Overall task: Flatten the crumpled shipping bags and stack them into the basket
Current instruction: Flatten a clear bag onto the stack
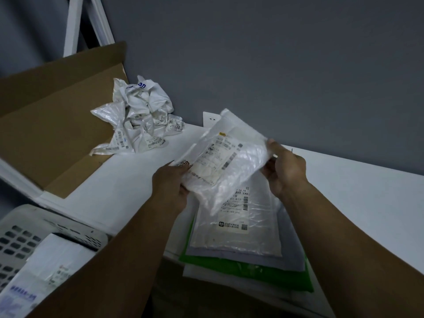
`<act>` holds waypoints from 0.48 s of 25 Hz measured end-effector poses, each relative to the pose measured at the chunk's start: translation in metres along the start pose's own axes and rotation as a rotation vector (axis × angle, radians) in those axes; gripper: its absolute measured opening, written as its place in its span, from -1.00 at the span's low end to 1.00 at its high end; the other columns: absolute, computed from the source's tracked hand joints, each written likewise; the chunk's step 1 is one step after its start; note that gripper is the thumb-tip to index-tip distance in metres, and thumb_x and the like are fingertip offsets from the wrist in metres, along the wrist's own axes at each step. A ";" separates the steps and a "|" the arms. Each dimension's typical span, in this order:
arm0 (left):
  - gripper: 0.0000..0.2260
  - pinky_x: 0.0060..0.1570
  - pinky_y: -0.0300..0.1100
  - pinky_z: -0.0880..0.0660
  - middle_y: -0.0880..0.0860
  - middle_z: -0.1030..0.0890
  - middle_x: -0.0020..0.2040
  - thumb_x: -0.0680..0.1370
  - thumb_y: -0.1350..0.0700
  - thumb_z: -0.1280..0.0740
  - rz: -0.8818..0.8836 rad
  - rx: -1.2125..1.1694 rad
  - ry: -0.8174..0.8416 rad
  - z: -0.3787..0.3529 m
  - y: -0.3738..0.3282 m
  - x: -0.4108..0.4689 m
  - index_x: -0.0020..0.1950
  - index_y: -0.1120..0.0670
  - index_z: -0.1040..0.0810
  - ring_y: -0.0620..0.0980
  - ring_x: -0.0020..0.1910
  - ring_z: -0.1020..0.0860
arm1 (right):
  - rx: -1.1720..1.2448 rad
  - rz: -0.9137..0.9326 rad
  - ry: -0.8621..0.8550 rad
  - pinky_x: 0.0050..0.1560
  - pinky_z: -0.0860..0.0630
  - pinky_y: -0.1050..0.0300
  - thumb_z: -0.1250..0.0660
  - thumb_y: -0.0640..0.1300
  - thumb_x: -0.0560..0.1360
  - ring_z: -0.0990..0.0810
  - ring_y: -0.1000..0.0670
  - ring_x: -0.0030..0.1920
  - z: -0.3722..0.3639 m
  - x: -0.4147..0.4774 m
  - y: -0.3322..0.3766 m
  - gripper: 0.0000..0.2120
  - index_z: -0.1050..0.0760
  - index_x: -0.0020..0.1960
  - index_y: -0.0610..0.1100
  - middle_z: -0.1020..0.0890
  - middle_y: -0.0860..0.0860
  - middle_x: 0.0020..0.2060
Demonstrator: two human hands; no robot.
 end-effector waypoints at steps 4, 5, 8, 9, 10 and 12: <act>-0.91 -0.34 -0.09 -0.62 0.15 -0.66 -0.16 0.47 0.29 -0.31 0.169 0.136 0.039 0.003 0.012 -0.008 -0.07 0.20 -0.58 0.08 -0.26 -0.63 | -0.175 0.012 -0.051 0.01 -0.66 -0.17 -0.39 -0.25 0.55 -0.72 -0.17 -0.07 0.001 0.005 -0.011 -0.89 -0.55 0.06 -0.25 -0.70 -0.17 -0.05; -0.92 -0.34 -0.11 -0.61 0.15 -0.66 -0.17 0.47 0.21 -0.33 0.169 0.274 0.035 0.008 0.010 -0.009 -0.08 0.18 -0.60 0.08 -0.27 -0.63 | -0.254 0.016 -0.069 0.01 -0.65 -0.14 -0.37 -0.23 0.57 -0.70 -0.16 -0.08 0.004 0.007 -0.014 -0.94 -0.56 0.02 -0.22 -0.70 -0.16 -0.05; -0.82 -0.41 -0.21 -0.54 0.14 -0.66 -0.19 0.51 0.05 -0.41 0.097 0.567 0.040 0.014 0.003 -0.009 -0.06 0.16 -0.63 0.08 -0.32 -0.61 | -0.355 -0.038 0.037 -0.15 -0.67 -0.06 -0.32 -0.26 0.61 -0.70 -0.16 -0.18 0.007 0.007 -0.027 -0.91 -0.59 0.02 -0.25 -0.70 -0.18 -0.12; -0.84 -0.39 -0.19 -0.55 0.16 -0.67 -0.19 0.51 0.08 -0.43 0.078 0.585 0.064 0.010 0.005 -0.011 -0.06 0.18 -0.64 0.08 -0.32 -0.62 | -0.358 -0.063 0.082 -0.22 -0.68 -0.04 -0.31 -0.29 0.61 -0.70 -0.13 -0.24 0.006 0.005 -0.033 -0.90 -0.59 0.03 -0.29 -0.70 -0.19 -0.14; -0.88 -0.33 -0.15 -0.59 0.17 -0.68 -0.18 0.50 0.15 -0.44 0.057 0.618 0.075 0.008 0.008 -0.011 -0.06 0.20 -0.65 0.09 -0.30 -0.63 | -0.362 -0.086 0.105 -0.25 -0.68 -0.03 -0.30 -0.31 0.61 -0.70 -0.12 -0.27 0.007 0.003 -0.037 -0.90 -0.58 0.03 -0.32 -0.70 -0.19 -0.16; -0.93 -0.17 -0.03 -0.64 0.20 -0.68 -0.16 0.46 0.25 -0.48 -0.002 0.744 0.069 0.007 0.017 -0.005 -0.08 0.22 -0.68 0.13 -0.23 -0.64 | -0.429 -0.103 0.085 -0.16 -0.68 -0.07 -0.32 -0.31 0.59 -0.70 -0.17 -0.22 0.014 0.005 -0.045 -0.89 -0.58 0.04 -0.35 -0.70 -0.21 -0.13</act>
Point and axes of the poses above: each hand's wrist, its own x-axis towards the middle knuckle, its own z-axis out of the back of the hand, y = z × x, the point moved 9 cm from there along x, towards the middle knuckle
